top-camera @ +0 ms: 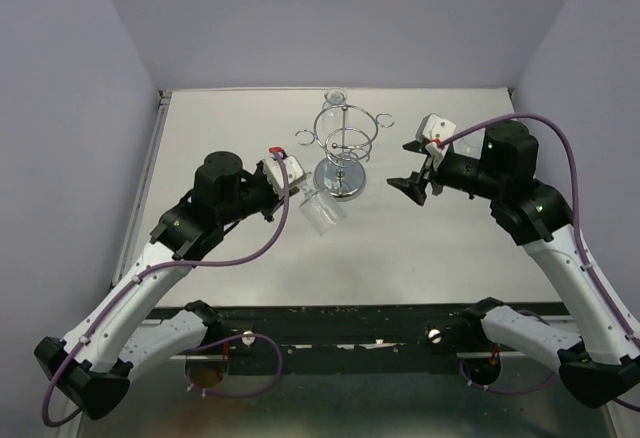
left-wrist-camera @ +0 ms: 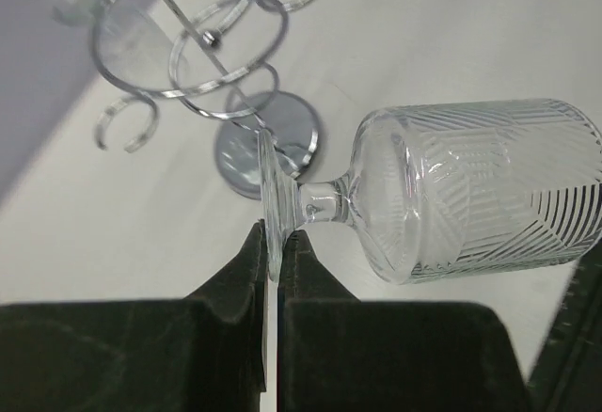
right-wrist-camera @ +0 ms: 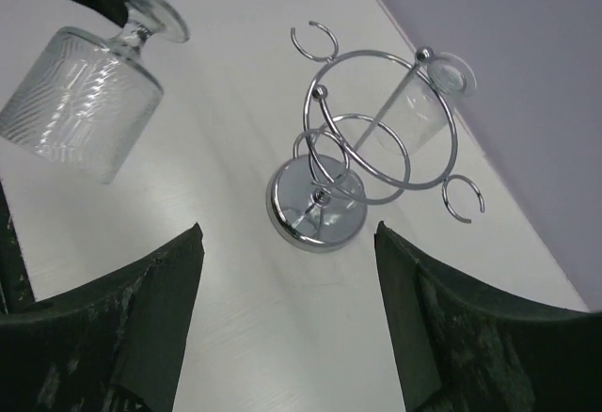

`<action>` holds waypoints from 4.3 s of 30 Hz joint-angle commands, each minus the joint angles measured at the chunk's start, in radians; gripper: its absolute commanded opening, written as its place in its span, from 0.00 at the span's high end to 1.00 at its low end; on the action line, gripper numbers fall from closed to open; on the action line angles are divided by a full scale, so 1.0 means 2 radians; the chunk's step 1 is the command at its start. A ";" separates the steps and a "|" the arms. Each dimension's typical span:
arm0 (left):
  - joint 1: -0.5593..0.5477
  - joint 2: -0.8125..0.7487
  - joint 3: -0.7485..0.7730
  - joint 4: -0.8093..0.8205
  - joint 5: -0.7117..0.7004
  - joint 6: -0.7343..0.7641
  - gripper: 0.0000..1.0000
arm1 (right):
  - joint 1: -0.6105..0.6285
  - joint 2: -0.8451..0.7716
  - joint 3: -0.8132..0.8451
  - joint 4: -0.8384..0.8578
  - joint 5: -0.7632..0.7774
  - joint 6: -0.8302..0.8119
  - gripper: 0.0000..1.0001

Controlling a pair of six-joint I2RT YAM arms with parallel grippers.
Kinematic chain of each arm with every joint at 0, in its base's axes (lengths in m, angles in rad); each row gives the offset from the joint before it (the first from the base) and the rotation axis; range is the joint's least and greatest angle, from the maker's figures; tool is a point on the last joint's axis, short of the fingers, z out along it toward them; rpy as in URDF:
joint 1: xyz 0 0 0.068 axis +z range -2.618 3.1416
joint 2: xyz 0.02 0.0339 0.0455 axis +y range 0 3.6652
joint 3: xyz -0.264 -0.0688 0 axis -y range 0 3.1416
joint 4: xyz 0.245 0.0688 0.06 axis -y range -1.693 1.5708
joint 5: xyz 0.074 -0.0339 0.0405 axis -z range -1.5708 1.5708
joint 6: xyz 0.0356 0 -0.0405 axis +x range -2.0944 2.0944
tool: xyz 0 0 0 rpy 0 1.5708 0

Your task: Take the wine glass off the wine glass rack

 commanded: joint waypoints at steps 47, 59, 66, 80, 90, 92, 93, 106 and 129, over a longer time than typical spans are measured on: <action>0.143 0.087 -0.127 0.150 0.275 -0.359 0.20 | 0.258 0.067 -0.107 0.126 0.277 -0.116 0.99; 0.153 0.084 -0.124 0.133 0.264 -0.317 0.17 | 0.128 -0.002 -0.109 -0.104 0.221 -0.063 0.99; 0.156 0.099 -0.118 0.141 0.264 -0.319 0.17 | -0.045 0.063 -0.092 -0.179 0.173 -0.050 0.99; 0.158 0.100 -0.106 0.124 0.258 -0.300 0.17 | -0.303 0.241 0.035 -0.205 0.204 -0.030 0.99; 0.160 0.091 -0.096 0.100 0.250 -0.280 0.16 | -0.369 0.352 0.128 -0.222 0.240 -0.016 0.99; 0.161 0.089 -0.095 0.091 0.248 -0.275 0.16 | -0.377 0.366 0.142 -0.223 0.242 -0.016 0.99; 0.163 0.089 -0.095 0.088 0.247 -0.273 0.16 | -0.381 0.371 0.149 -0.223 0.243 -0.016 0.99; 0.176 0.093 -0.087 0.085 0.245 -0.271 0.16 | -0.397 0.424 0.186 -0.220 0.255 -0.017 0.99; 0.192 0.103 -0.075 0.072 0.246 -0.262 0.16 | -0.407 0.473 0.210 -0.212 0.262 -0.017 0.73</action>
